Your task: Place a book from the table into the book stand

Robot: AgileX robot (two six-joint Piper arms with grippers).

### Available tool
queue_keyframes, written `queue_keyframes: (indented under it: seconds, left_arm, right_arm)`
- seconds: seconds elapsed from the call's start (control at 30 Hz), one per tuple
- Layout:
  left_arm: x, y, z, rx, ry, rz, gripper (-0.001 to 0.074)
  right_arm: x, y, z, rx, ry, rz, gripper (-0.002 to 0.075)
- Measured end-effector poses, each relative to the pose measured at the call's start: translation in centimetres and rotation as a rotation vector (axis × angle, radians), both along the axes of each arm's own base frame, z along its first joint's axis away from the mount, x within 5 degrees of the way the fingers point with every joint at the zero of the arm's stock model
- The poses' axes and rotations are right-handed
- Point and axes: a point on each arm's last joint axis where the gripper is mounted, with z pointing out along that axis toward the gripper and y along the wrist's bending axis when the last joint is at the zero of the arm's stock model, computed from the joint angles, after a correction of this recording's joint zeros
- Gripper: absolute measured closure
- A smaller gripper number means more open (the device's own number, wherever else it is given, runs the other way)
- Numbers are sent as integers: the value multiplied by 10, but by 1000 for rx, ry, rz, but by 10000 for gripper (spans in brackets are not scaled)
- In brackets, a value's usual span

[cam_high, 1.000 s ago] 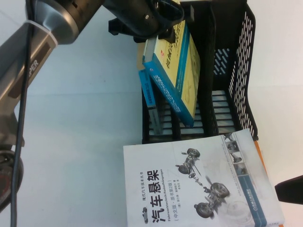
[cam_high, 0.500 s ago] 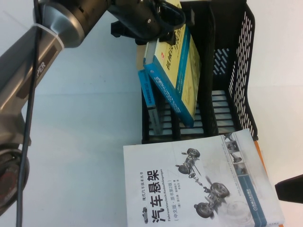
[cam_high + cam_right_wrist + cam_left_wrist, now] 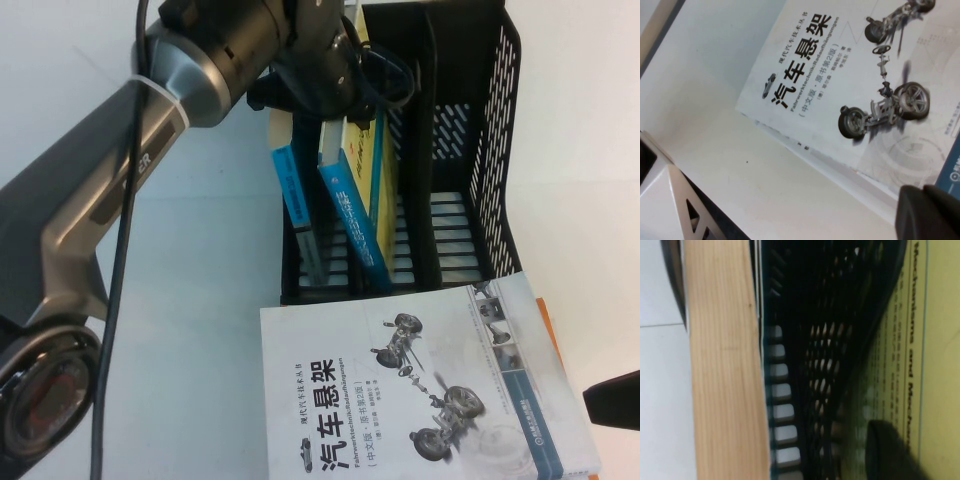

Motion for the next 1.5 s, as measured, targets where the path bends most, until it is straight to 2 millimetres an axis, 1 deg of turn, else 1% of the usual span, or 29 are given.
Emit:
queue_keyframes:
  seconds: [0.2, 0.5, 0.57, 0.6, 0.67, 0.73, 0.8, 0.9, 1.0, 1.07, 1.13, 1.2, 1.27, 1.3, 1.37, 1.47, 1.5]
  left_arm:
    - [1, 2, 0, 19, -8, 42, 543]
    - [1, 2, 0, 18, -12, 47, 543]
    - [1, 2, 0, 17, -14, 47, 532]
    - [3, 2, 2, 17, -37, 47, 505]
    - [5, 3, 8, 5, -94, 47, 421]
    - [6, 7, 17, 4, -141, 55, 318]
    - [5, 10, 22, 8, -160, 62, 248]
    - [6, 11, 23, 8, -167, 65, 213]
    - [4, 13, 28, 9, -183, 67, 202]
    - [-1, 17, 39, 0, -211, 69, 200]
    - [-9, 22, 55, -13, -252, 71, 201]
    - [-20, 27, 72, -24, -288, 63, 216]
    - [-33, 33, 91, -24, -330, 44, 261]
    - [-42, 36, 101, -18, -350, 30, 301]
    - [-58, 45, 119, 9, -388, -2, 398]
    - [-87, 62, 147, 72, -447, -75, 604]
    - [-97, 68, 155, 89, -463, -96, 649]
  right_arm:
    - [0, 0, 0, -2, 0, 0, 718]
    - [0, 0, 0, -2, 0, 0, 718]
    - [0, 0, 0, -2, 0, 0, 718]
    - [0, 0, 0, -2, 0, 0, 718]
    - [0, 0, 0, -2, 0, 0, 718]
    - [0, 0, 0, -2, 0, 0, 718]
    - [0, 0, 0, -2, 0, 0, 718]
    - [0, 0, 0, -2, 0, 0, 718]
    - [0, -1, -1, -9, -1, 2, 718]
    - [0, -1, -1, -11, -2, 2, 718]
    - [0, -1, -1, -13, -2, 2, 718]
    - [0, -1, -1, -17, -1, 4, 718]
    - [0, -1, -1, -22, -2, 5, 718]
    - [0, -1, -1, -26, -2, 6, 718]
    - [-1, -2, -1, -27, -4, 6, 718]
    - [-4, -3, 2, -33, -29, 4, 718]
    - [-5, -4, 3, -40, -43, 0, 718]
